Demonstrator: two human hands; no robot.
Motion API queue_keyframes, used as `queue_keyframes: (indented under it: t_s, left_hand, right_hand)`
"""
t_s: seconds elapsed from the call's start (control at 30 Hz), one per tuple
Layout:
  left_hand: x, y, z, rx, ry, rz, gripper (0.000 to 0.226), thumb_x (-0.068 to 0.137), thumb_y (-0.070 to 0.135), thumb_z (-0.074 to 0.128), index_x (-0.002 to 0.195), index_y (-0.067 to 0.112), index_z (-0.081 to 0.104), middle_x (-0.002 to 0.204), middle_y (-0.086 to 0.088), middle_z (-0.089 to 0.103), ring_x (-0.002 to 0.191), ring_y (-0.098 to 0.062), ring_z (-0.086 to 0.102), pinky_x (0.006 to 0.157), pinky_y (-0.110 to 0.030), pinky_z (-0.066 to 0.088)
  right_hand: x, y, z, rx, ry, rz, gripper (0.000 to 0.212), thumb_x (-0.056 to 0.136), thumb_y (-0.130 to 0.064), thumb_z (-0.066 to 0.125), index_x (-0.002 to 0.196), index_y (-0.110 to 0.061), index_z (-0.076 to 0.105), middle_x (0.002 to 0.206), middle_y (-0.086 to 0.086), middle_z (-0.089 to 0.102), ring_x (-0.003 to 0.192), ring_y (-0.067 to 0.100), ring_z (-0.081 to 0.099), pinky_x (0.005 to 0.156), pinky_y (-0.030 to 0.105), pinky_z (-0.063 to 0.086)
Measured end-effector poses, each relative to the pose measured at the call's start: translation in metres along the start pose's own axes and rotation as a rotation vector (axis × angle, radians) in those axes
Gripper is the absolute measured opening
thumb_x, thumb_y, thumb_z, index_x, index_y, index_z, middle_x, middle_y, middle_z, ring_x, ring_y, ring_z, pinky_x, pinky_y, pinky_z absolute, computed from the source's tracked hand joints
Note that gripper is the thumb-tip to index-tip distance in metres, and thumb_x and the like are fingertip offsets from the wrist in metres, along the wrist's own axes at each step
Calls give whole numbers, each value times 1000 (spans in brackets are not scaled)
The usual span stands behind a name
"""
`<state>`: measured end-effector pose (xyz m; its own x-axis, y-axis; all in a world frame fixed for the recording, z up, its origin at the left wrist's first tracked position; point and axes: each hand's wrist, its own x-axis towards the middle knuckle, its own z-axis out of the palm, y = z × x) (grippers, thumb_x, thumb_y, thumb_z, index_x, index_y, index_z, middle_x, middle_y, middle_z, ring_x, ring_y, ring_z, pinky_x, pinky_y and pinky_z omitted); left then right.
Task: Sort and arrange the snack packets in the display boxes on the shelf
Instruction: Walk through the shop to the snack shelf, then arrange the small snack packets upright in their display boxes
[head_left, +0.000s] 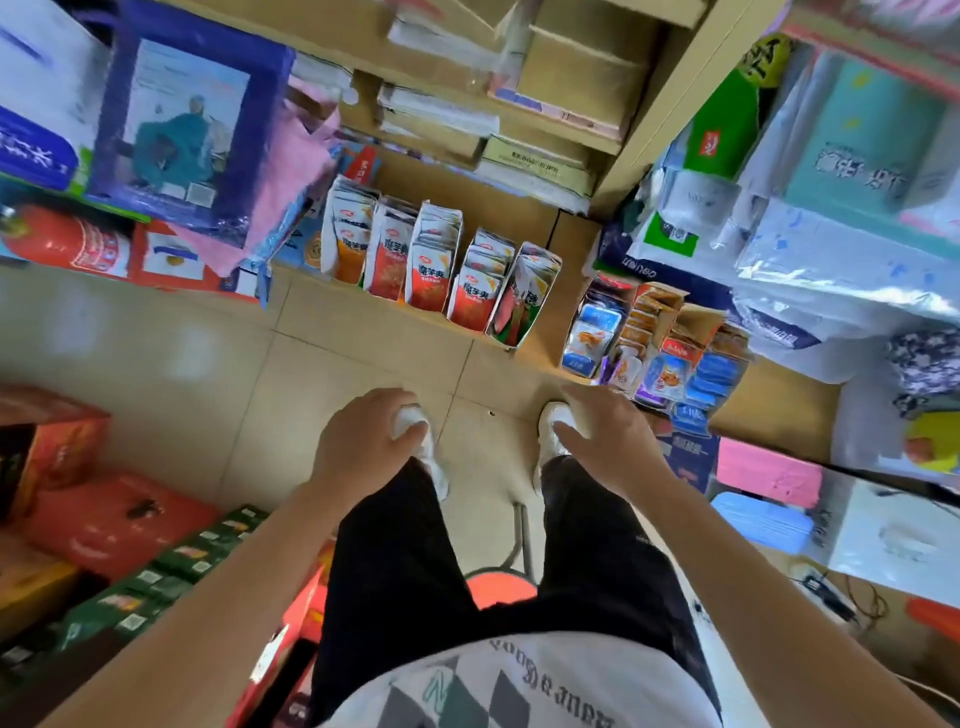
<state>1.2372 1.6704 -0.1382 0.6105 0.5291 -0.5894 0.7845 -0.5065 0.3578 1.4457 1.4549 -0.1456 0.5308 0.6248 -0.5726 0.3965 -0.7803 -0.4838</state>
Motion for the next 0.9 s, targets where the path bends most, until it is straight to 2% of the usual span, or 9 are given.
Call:
queue_keyframes:
  t_s: [0.1, 0.23, 0.37, 0.5, 0.6, 0.7, 0.8, 0.83, 0.9]
  left_hand:
    - [47, -27, 39, 5, -7, 6, 44, 94, 42, 63, 134, 23, 60, 139, 8, 59, 125, -16, 56, 96, -28, 40]
    - [122, -68, 106, -1, 29, 69, 47, 93, 44, 64, 134, 22, 61, 139, 6, 60, 125, -18, 56, 101, -34, 42]
    - [175, -97, 177, -65, 80, 124, 60, 87, 58, 49, 134, 24, 61, 138, 7, 60, 128, -16, 55, 106, -35, 42]
    - [208, -110, 237, -136, 146, 168, 57, 87, 53, 52, 136, 25, 60, 138, 9, 61, 126, -14, 55, 104, -28, 40]
    - [222, -109, 262, -147, 223, 177, 53, 88, 52, 56, 135, 26, 62, 132, 6, 65, 117, -19, 59, 100, -31, 43]
    - [229, -97, 267, -215, 299, 223, 55, 84, 56, 53, 131, 30, 63, 130, 6, 66, 118, -17, 60, 101, -35, 46]
    - [219, -79, 260, -186, 472, 328, 41, 91, 43, 64, 129, 27, 66, 124, 8, 70, 84, -16, 60, 94, -28, 47]
    - [215, -73, 257, -169, 505, 347, 38, 93, 39, 66, 129, 26, 66, 127, 9, 68, 79, -15, 58, 92, -23, 44]
    - [204, -60, 249, -150, 540, 361, 38, 94, 36, 66, 131, 26, 65, 131, 10, 65, 87, -15, 60, 90, -21, 40]
  right_hand:
    - [48, 14, 40, 11, 24, -26, 52, 91, -35, 66, 140, -25, 54, 139, -1, 57, 130, 22, 50, 111, 42, 40]
    - [114, 43, 111, 34, 65, -73, 52, 88, -27, 71, 137, -17, 58, 132, 8, 62, 119, 30, 57, 103, 47, 45]
    - [158, 78, 184, 49, 121, -145, 47, 87, -25, 73, 132, -15, 62, 128, 7, 64, 117, 29, 59, 100, 43, 48]
    - [184, 116, 237, 60, 211, -247, 44, 86, -23, 74, 128, -16, 64, 127, 3, 66, 115, 25, 60, 97, 34, 47]
    - [195, 133, 258, 103, 333, -350, 37, 86, -24, 72, 122, -16, 68, 120, 1, 68, 110, 21, 63, 94, 32, 49]
    - [205, 136, 262, 103, 421, -476, 31, 87, -32, 61, 109, -11, 70, 109, 2, 70, 101, 23, 65, 86, 40, 53]
    - [203, 132, 255, 62, 549, -573, 30, 85, -29, 66, 108, -9, 69, 100, 6, 69, 92, 28, 65, 77, 43, 54]
    - [199, 132, 251, 50, 590, -592, 30, 85, -27, 69, 110, -11, 70, 101, 5, 69, 92, 28, 65, 77, 41, 55]
    - [191, 133, 240, 49, 660, -607, 31, 83, -23, 75, 113, -15, 70, 102, 3, 70, 92, 25, 66, 80, 32, 53]
